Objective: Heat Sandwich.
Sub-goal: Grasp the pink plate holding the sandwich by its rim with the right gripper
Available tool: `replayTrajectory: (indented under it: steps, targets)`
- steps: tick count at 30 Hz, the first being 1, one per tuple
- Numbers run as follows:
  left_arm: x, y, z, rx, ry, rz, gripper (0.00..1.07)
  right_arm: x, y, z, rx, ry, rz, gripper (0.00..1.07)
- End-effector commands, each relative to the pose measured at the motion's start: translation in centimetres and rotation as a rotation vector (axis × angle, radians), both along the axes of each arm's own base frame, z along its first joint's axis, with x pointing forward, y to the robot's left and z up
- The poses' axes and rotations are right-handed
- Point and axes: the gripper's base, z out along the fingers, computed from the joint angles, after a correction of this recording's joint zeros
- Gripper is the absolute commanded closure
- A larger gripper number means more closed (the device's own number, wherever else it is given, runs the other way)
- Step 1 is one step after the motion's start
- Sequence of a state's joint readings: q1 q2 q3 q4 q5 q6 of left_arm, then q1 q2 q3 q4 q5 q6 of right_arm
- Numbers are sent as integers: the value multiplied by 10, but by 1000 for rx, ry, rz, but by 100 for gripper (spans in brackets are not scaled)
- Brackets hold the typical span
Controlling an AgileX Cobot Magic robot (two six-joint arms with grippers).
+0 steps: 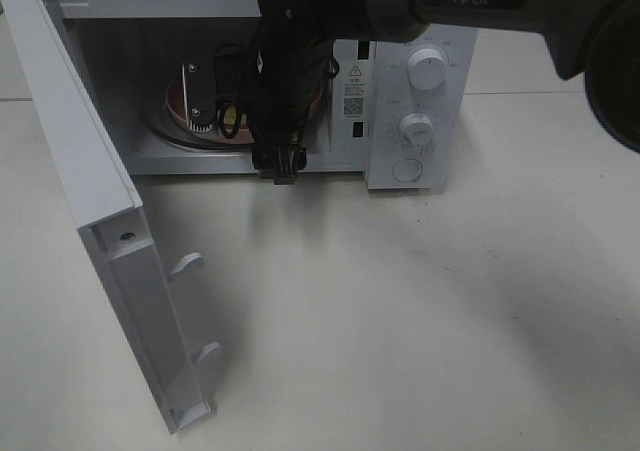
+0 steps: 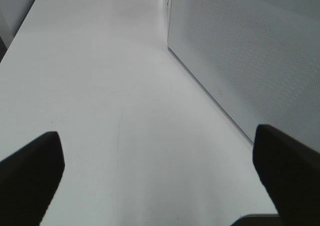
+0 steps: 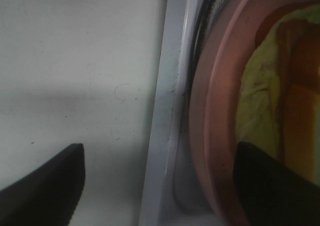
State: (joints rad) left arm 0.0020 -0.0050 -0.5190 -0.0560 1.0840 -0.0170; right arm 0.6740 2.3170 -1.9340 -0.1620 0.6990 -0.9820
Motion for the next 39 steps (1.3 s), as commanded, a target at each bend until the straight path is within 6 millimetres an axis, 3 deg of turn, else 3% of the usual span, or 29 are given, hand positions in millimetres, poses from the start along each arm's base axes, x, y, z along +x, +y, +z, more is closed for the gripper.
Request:
replayTrajectory:
  steps: [1,9,24,28,29,30,32,33,34,39]
  targets:
    - [-2,0,0,-4,-28,3,9,4,3,0,8,-14,-4,30]
    - [-2,0,0,-3,-28,4,9,23,0,-16,-14,-37,-21,31]
    - [-2,0,0,-2,-28,5,9,34,-8,-28,-21,-47,-32,32]
    - [-2,0,0,-1,-28,4,9,35,-7,-30,-13,-56,-29,53]
    - [-2,0,0,-1,-28,4,9,35,-7,-30,-13,-56,-29,53]
    - [-2,0,0,-1,-28,4,9,35,-7,-29,-13,-57,-29,72]
    - [-2,0,0,-1,-28,4,9,34,-8,-28,-15,-51,-34,97]
    - [-2,0,0,-1,-28,4,9,34,-8,-28,-15,-51,-34,97]
    - [-2,0,0,-1,-28,4,9,33,-9,-29,-26,-38,-38,107]
    - [-2,0,0,-1,-28,4,9,32,-10,-30,-42,-20,-32,107]
